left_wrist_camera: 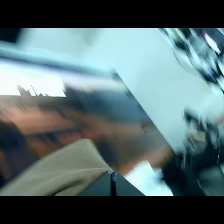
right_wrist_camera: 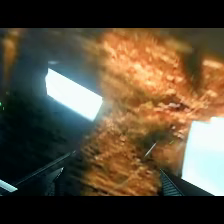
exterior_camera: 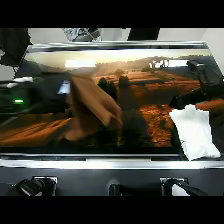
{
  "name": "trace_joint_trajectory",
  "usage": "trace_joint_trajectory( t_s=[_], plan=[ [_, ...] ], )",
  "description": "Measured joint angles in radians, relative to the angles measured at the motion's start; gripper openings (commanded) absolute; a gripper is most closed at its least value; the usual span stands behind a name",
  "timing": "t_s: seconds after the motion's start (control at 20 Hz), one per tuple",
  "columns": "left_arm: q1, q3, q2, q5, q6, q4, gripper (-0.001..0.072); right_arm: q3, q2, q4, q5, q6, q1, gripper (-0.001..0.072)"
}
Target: Fold the shirts.
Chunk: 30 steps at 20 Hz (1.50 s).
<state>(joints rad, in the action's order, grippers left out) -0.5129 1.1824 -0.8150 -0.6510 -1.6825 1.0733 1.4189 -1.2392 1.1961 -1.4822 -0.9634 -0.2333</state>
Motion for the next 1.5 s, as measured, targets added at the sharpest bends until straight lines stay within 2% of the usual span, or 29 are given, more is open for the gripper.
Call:
trace_joint_trajectory(
  t_s=[0.2, 0.25, 0.3, 0.35, 0.5, 0.65, 0.7, 0.75, 0.9, 1.0, 1.05, 1.3, 1.35, 1.4, 1.45, 1.5],
  plan=[
    [-0.104, 0.000, -0.225, -0.025, 0.045, -0.016, 0.0034, 0.000, 0.106, 0.013, -0.021, 0.002, 0.000, 0.0671],
    [-0.122, 0.000, -0.284, -0.030, 0.053, -0.021, 0.0226, 0.000, 0.124, 0.016, -0.025, 0.002, 0.000, 0.0671],
    [-0.142, 0.000, -0.342, -0.034, 0.068, -0.035, 0.0593, 0.000, 0.140, 0.017, -0.031, 0.002, 0.000, 0.0671],
    [-0.159, 0.000, -0.388, -0.040, 0.084, -0.049, 0.0720, 0.000, 0.149, 0.021, -0.034, 0.001, 0.000, 0.0673],
    [-0.161, 0.001, -0.449, -0.099, 0.117, -0.039, 0.0720, 0.000, 0.156, 0.038, -0.048, 0.000, 0.000, 0.0709],
    [-0.057, 0.001, -0.413, -0.232, 0.132, 0.082, 0.0720, -0.059, 0.146, 0.017, -0.062, 0.001, -0.002, 0.0709],
    [-0.012, -0.003, -0.398, -0.295, 0.134, 0.125, 0.0671, -0.104, 0.144, -0.010, -0.061, 0.006, -0.001, 0.0709],
    [0.039, -0.017, -0.384, -0.364, 0.135, 0.164, 0.0593, -0.166, 0.142, -0.048, -0.057, 0.017, 0.000, 0.0709],
    [0.146, -0.127, -0.361, -0.476, 0.135, 0.211, 0.0612, -0.381, 0.140, -0.175, -0.008, 0.068, 0.001, 0.0710],
    [0.176, -0.239, -0.355, -0.479, 0.135, 0.173, 0.0697, -0.523, 0.139, -0.266, 0.041, 0.113, 0.001, 0.0710],
    [0.182, -0.296, -0.352, -0.462, 0.136, 0.132, 0.0716, -0.586, 0.140, -0.311, 0.059, 0.137, 0.001, 0.0710],
    [0.150, -0.447, -0.371, -0.336, 0.157, -0.035, 0.0706, -0.743, 0.140, -0.428, 0.135, 0.213, 0.011, 0.0716],
    [0.139, -0.459, -0.384, -0.317, 0.158, -0.052, 0.0670, -0.756, 0.139, -0.438, 0.150, 0.221, 0.032, 0.0716],
    [0.130, -0.466, -0.397, -0.299, 0.159, -0.066, 0.0482, -0.763, 0.139, -0.447, 0.171, 0.227, 0.061, 0.0716],
    [0.121, -0.472, -0.412, -0.285, 0.161, -0.077, 0.0345, -0.769, 0.137, -0.452, 0.201, 0.230, 0.097, 0.0716],
    [0.115, -0.476, -0.425, -0.276, 0.161, -0.086, 0.0306, -0.774, 0.137, -0.457, 0.239, 0.232, 0.138, 0.0716]
  ],
)
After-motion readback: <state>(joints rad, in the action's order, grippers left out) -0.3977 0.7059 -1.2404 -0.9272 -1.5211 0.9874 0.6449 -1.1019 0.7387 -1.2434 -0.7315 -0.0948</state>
